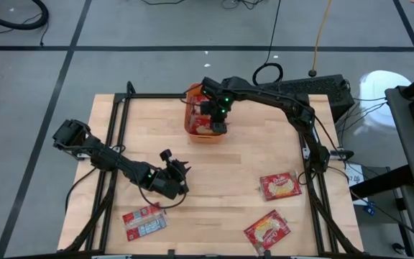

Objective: Sort popcorn bags into baskets
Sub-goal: Put the red popcorn bag into the orange bin

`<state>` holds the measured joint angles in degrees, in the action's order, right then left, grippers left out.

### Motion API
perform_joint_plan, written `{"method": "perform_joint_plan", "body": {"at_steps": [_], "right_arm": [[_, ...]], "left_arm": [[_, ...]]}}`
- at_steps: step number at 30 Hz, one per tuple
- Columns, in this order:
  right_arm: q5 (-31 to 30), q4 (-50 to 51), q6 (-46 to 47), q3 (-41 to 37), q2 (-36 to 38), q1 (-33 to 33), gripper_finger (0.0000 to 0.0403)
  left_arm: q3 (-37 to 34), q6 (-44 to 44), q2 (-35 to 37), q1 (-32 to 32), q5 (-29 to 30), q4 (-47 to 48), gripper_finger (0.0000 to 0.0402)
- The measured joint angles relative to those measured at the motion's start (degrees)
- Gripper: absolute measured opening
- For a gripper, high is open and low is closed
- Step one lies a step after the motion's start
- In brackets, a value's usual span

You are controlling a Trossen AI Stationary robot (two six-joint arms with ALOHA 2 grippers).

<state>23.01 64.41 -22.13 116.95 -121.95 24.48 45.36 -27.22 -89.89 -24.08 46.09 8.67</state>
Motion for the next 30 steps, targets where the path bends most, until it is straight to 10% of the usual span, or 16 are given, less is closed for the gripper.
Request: {"method": "perform_joint_plan", "body": {"at_steps": [15,30], "right_arm": [[-13.2,-6.7,-5.6,0.0,0.0,-2.9,0.0148],[-16.2,-24.4,-5.0,-8.3,0.1,-3.6,0.0121]], "left_arm": [[0.0,0.1,0.0,0.0,0.0,0.0,0.0102],[0.0,0.1,0.0,0.0,0.0,0.1,0.0102]]}}
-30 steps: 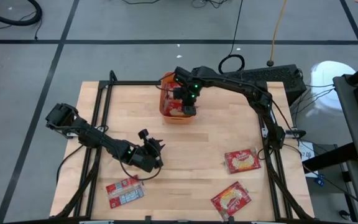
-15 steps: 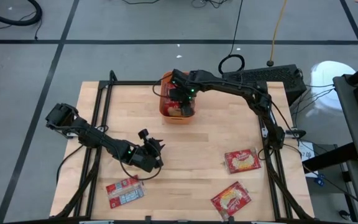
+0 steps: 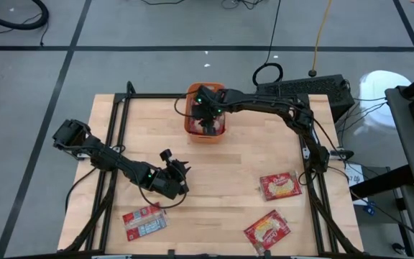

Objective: Sort popcorn bags into baskets
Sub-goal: Put the red popcorn bag into the orange bin

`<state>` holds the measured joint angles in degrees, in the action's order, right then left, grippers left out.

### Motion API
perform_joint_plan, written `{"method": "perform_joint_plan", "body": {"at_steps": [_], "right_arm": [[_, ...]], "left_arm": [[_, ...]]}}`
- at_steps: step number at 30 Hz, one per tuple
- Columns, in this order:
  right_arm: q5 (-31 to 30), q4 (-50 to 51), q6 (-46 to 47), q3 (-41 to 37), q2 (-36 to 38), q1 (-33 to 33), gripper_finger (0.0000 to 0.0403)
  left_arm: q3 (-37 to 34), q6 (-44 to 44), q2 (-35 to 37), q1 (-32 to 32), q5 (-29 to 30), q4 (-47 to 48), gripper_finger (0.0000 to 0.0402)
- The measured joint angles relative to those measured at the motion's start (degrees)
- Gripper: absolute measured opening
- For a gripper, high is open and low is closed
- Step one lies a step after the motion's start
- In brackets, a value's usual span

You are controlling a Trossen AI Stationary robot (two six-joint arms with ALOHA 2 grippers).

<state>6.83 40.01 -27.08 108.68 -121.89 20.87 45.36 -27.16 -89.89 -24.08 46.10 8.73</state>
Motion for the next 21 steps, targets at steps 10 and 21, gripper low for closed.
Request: {"method": "perform_joint_plan", "body": {"at_steps": [10,21], "right_arm": [[-7.7,0.8,8.7,-1.0,1.9,-0.8,0.0089],[-3.0,-15.7,12.1,-16.1,1.9,-2.1,0.0035]], "left_arm": [[0.0,-0.1,0.0,0.0,0.0,0.0,0.0102],[0.0,-1.4,0.0,-0.4,-0.1,-0.2,0.0102]]}}
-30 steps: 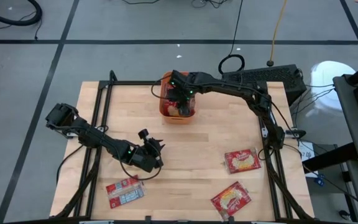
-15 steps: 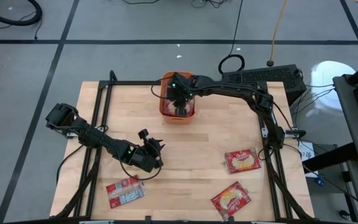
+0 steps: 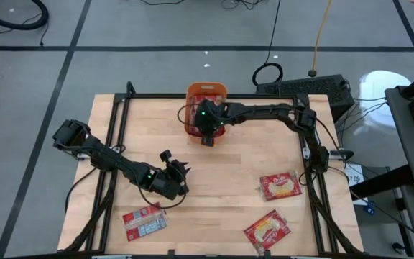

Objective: Sort popcorn bags into baskets
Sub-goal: Put the red popcorn bag into the orange bin, then adjust orange bin on the table

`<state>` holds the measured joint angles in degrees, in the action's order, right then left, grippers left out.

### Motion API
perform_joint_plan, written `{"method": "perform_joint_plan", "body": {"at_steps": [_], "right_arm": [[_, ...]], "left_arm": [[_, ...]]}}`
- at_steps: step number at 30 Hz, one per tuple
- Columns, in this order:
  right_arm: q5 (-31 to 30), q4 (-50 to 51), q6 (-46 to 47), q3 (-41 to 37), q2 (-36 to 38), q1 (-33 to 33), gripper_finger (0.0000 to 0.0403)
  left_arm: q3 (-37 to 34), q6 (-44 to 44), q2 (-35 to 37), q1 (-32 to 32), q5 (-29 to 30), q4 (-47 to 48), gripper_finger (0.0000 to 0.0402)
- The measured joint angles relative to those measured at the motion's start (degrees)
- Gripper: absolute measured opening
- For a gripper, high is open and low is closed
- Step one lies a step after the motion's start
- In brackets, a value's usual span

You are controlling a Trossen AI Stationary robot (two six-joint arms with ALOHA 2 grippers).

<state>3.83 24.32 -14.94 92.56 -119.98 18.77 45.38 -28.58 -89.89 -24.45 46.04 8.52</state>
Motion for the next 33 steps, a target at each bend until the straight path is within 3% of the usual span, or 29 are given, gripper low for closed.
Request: {"method": "perform_joint_plan", "body": {"at_steps": [14,20,27,33], "right_arm": [[0.0,-1.4,-2.4,-0.2,9.0,-0.3,0.0027],[-7.0,1.8,-0.1,-0.3,10.9,1.0,0.0027],[-2.6,0.3,7.8,-7.2,10.8,4.9,0.0027],[-0.4,-3.6,7.4,-12.1,10.8,6.8,0.0027]], "left_arm": [[0.0,3.5,0.0,0.6,0.0,-4.6,0.0102],[0.0,4.1,0.0,1.0,0.0,-5.0,0.0102],[0.0,3.9,0.0,1.0,0.0,-5.0,0.0102],[0.0,4.3,0.0,1.5,0.0,-5.0,0.0102]]}}
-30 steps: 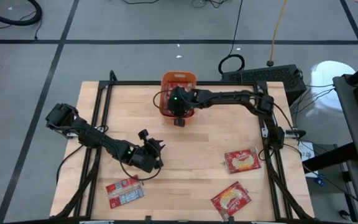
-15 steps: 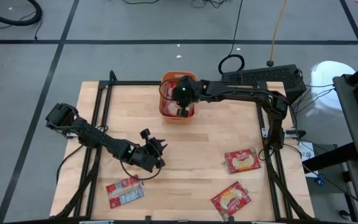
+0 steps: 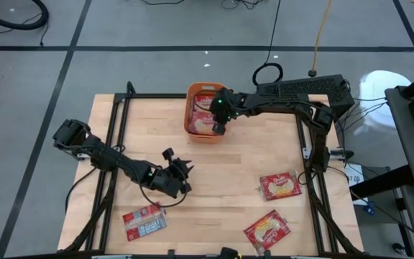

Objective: Sort popcorn bags into baskets
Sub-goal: Adjust orange bin on the table

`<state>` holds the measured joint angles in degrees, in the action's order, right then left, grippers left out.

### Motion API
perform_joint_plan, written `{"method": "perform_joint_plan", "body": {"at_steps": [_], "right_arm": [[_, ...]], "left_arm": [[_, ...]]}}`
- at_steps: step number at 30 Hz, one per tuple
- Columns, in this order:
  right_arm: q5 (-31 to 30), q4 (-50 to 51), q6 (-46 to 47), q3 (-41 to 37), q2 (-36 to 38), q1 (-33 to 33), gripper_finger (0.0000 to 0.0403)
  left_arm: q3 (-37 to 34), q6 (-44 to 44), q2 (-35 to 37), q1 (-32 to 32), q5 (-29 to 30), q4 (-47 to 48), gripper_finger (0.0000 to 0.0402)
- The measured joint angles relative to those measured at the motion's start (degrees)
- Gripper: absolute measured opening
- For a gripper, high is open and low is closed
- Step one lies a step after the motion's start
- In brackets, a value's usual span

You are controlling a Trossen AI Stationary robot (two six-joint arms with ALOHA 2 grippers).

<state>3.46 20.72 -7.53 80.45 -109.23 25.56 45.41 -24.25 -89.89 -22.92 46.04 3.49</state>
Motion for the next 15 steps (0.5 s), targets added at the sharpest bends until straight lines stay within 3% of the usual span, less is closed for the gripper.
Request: {"method": "perform_joint_plan", "body": {"at_steps": [9,15], "right_arm": [[0.8,-5.7,-3.9,-1.8,-0.3,-0.1,0.0027],[-1.1,-4.5,-2.4,-2.2,4.0,-0.6,0.0027]], "left_arm": [[0.0,0.2,0.0,2.0,0.0,-0.9,0.0102],[0.0,4.7,-0.6,6.5,-0.1,-3.3,0.0102]]}}
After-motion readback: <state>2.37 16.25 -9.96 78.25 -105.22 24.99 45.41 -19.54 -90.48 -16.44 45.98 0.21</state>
